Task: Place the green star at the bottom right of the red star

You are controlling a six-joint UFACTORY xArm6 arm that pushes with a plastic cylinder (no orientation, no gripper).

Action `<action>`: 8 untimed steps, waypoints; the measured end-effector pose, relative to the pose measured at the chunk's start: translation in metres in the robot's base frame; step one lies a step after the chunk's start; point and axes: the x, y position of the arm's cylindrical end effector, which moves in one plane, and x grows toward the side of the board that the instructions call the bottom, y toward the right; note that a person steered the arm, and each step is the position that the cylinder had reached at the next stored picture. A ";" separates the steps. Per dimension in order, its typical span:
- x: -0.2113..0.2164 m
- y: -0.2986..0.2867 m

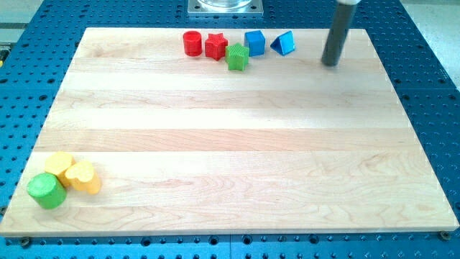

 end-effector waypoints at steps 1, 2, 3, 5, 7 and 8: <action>-0.028 -0.022; -0.021 -0.067; 0.033 -0.117; 0.085 -0.266; 0.019 -0.246; 0.034 -0.182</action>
